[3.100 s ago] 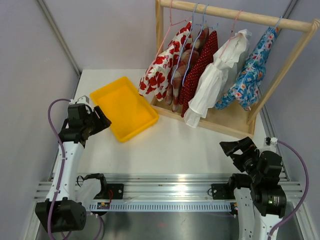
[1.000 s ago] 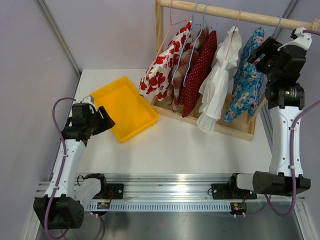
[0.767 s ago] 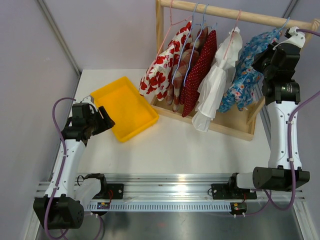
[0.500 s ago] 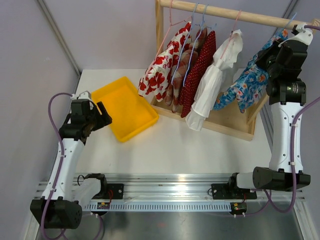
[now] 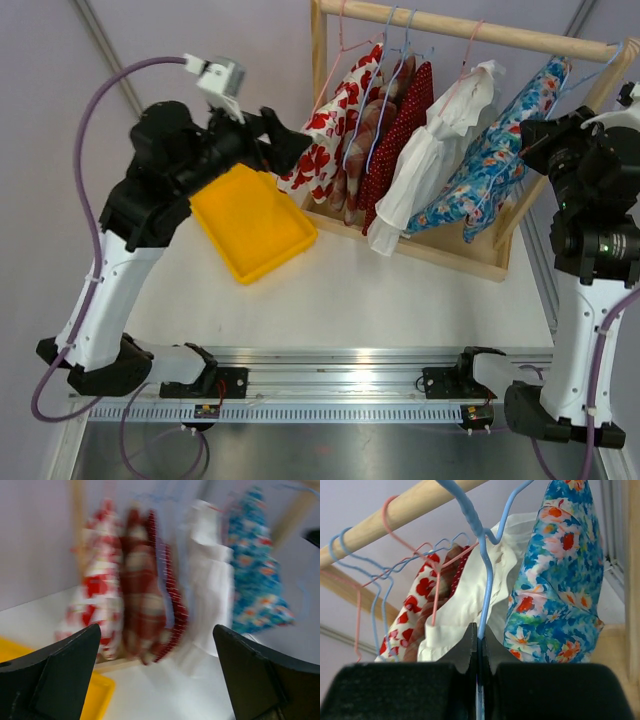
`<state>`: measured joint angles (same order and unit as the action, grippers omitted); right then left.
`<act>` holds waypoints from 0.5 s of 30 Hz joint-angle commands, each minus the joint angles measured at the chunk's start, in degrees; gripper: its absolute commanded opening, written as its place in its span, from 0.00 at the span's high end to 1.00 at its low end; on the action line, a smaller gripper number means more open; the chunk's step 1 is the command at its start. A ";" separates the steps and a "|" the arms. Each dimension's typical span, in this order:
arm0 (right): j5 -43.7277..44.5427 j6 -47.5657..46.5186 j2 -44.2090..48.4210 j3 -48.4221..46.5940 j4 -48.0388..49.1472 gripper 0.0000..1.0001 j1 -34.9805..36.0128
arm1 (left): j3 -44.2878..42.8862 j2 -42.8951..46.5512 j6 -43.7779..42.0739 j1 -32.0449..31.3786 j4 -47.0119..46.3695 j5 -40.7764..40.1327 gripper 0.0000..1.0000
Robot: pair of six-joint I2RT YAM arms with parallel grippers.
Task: Remove the skirt from the hanger
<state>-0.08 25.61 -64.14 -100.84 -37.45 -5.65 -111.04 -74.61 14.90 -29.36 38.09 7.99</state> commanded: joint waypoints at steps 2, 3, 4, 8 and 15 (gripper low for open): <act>-6.77 4.01 5.95 3.01 1.51 1.00 -0.06 | -0.05 -4.56 -5.57 -16.31 -5.38 4.94 0.01; -8.43 4.88 6.83 3.71 0.55 1.00 -0.06 | 0.21 -5.45 -6.19 -19.04 -6.00 4.50 0.01; -9.14 5.24 8.40 3.98 0.02 1.00 -0.06 | 0.56 -6.59 -6.63 -22.89 -7.31 4.67 0.01; -12.66 6.91 12.01 3.72 -2.62 1.00 -0.06 | 4.07 -10.46 -8.04 -31.79 -11.26 2.04 0.01; -15.74 9.81 15.62 1.35 -7.72 1.00 0.46 | 11.02 -14.33 -5.32 -39.80 -21.29 3.70 0.01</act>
<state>-12.93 33.50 -49.76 -96.92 -46.76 -5.61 -100.38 -89.58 8.91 -67.94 26.11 10.66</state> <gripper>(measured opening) 0.032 0.987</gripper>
